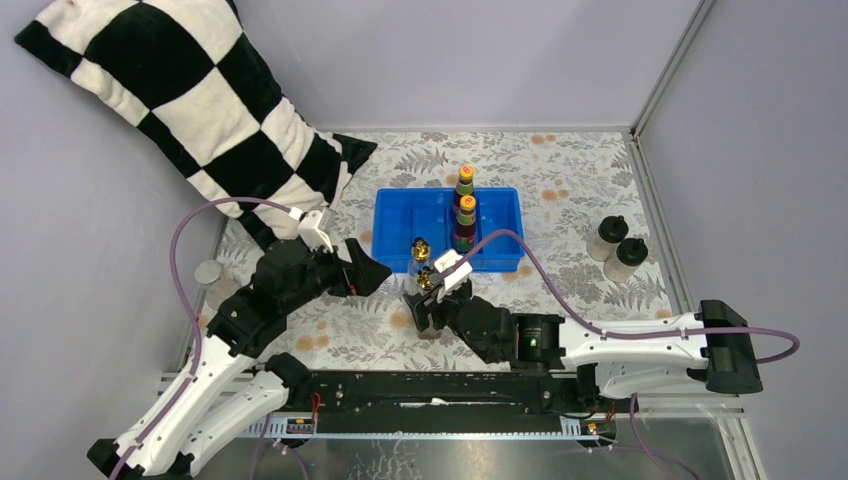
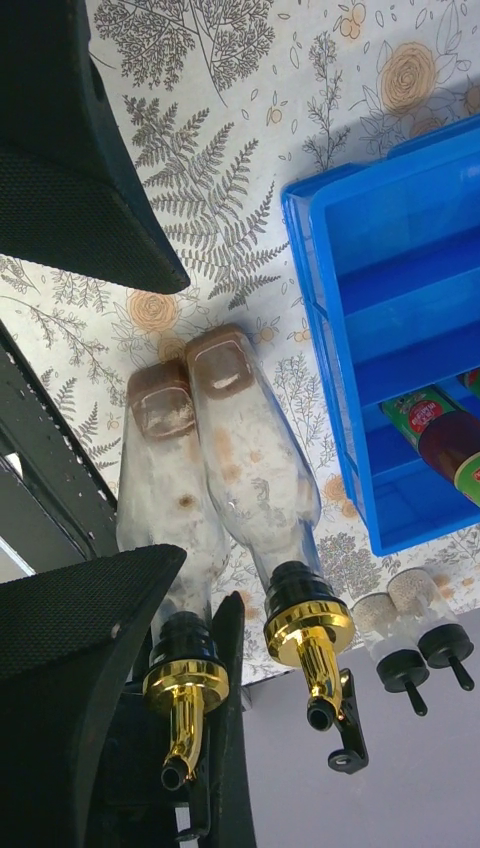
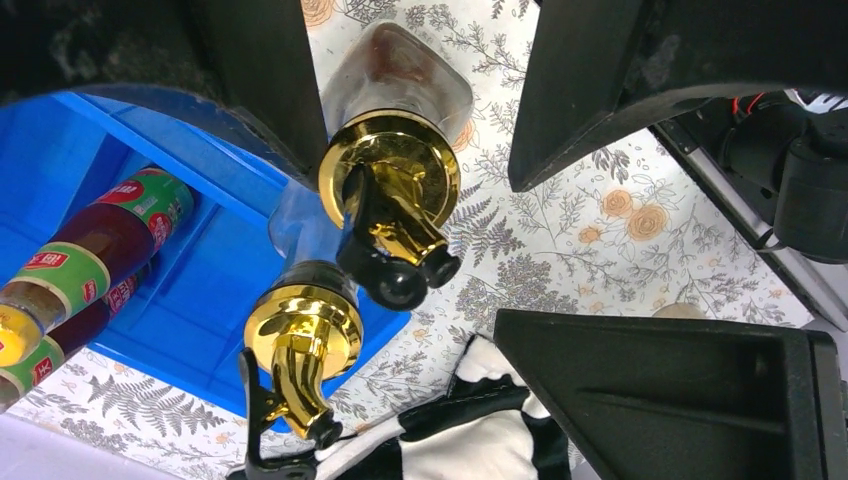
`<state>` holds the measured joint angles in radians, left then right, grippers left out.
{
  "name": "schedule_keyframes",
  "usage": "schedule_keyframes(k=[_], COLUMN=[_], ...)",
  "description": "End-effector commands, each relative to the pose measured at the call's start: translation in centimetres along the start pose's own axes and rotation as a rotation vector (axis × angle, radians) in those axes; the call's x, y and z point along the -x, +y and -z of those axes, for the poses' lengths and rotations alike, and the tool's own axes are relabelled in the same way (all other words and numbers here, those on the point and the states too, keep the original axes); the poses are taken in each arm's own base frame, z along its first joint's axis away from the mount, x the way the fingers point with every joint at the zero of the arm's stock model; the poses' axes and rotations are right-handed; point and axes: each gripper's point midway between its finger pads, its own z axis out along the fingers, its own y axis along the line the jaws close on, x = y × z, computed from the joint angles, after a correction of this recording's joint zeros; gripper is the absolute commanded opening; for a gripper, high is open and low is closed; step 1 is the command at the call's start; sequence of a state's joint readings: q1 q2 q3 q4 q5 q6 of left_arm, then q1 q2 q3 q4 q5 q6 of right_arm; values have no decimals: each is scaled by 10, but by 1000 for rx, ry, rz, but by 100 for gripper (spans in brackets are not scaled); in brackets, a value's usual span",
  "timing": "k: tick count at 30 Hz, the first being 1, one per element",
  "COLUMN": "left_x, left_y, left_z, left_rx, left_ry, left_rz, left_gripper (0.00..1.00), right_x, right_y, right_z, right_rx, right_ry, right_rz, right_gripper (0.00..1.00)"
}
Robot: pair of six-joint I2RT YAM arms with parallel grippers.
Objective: Organize the condiment bottles
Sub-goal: Pick up the bottle from the center of the board.
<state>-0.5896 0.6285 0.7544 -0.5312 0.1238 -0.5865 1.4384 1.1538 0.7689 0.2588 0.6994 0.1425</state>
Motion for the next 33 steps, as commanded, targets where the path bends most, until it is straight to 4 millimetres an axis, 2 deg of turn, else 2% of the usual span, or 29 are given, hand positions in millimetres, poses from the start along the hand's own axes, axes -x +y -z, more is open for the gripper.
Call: schedule_keyframes(k=[1,14,33], left_x=[-4,-4,-4], left_y=[1,2,4], left_z=[1,2,2], left_rx=[-2,-2,11], left_ry=[6,-1,1], left_rz=[-23,-22,-17], left_gripper=[99,99,99], right_x=[26,20,12], right_y=[-3,-13,-26], right_z=[1,9,25], right_rx=[-88,-144,-116], right_ry=[-63,-31,-9], right_rz=[-68,-49,31], right_gripper=[69,56,47])
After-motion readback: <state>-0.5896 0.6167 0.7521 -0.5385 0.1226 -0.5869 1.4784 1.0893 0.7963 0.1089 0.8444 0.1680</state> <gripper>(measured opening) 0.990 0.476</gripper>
